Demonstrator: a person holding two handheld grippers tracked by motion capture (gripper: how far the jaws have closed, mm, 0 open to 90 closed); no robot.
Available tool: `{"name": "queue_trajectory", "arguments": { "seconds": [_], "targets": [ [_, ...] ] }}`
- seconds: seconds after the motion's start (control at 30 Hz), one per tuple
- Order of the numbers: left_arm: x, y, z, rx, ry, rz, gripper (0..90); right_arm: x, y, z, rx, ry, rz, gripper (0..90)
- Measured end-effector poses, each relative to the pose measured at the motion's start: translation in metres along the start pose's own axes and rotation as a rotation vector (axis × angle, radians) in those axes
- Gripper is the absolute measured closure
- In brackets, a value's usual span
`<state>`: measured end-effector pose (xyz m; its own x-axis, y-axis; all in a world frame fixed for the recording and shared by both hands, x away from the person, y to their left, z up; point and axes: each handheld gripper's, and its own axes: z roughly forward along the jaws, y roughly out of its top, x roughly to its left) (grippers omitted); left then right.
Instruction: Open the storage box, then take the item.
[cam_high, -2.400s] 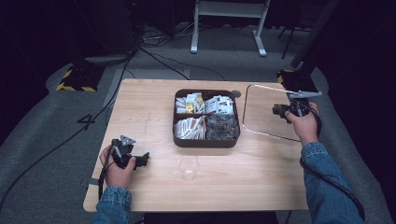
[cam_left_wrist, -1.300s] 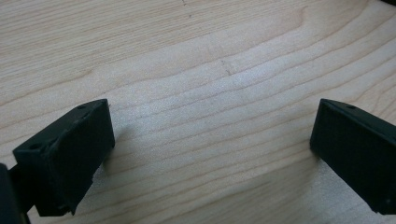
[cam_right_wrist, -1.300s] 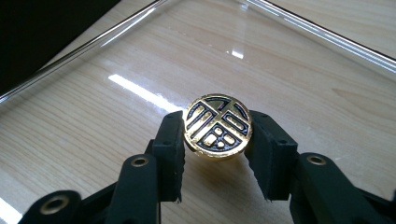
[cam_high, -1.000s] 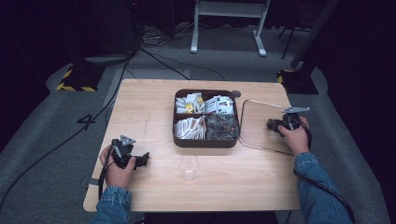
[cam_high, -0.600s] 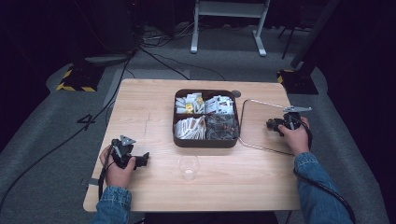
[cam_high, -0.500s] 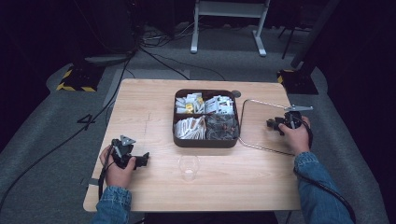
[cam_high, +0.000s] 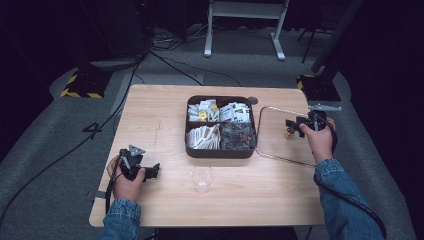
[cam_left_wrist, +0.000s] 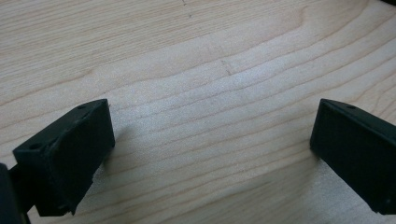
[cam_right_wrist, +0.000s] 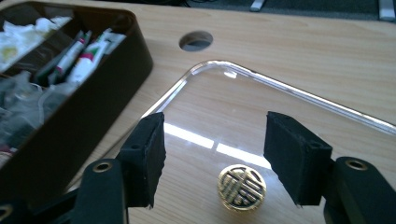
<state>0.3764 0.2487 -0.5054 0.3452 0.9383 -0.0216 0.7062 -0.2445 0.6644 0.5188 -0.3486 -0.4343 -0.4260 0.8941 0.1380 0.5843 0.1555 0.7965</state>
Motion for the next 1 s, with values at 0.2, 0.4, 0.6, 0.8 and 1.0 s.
{"name": "queue_trajectory", "arguments": {
  "seconds": [0.2, 0.4, 0.6, 0.8, 1.0],
  "targets": [
    [0.0, 0.0, 0.0, 0.0, 0.0, 0.0, 0.2, 0.028, 0.018, -0.007, -0.031, 0.039, -0.033, 38.8],
    [0.0, 0.0, 0.0, 0.003, 0.004, -0.001, 0.2, 0.058, 0.03, -0.005, -0.041, 0.093, -0.072, 39.7],
    [0.0, 0.0, 0.0, 0.002, 0.004, -0.001, 0.2, 0.08, 0.039, 0.001, -0.029, 0.129, -0.091, 40.9],
    [0.0, 0.0, 0.0, 0.002, 0.004, -0.001, 0.2, 0.107, 0.045, 0.009, -0.008, 0.179, -0.137, 44.3],
    [0.0, 0.0, 0.0, 0.002, 0.004, -0.001, 0.2, 0.123, 0.042, 0.015, 0.014, 0.215, -0.166, 49.3]
  ]
}}
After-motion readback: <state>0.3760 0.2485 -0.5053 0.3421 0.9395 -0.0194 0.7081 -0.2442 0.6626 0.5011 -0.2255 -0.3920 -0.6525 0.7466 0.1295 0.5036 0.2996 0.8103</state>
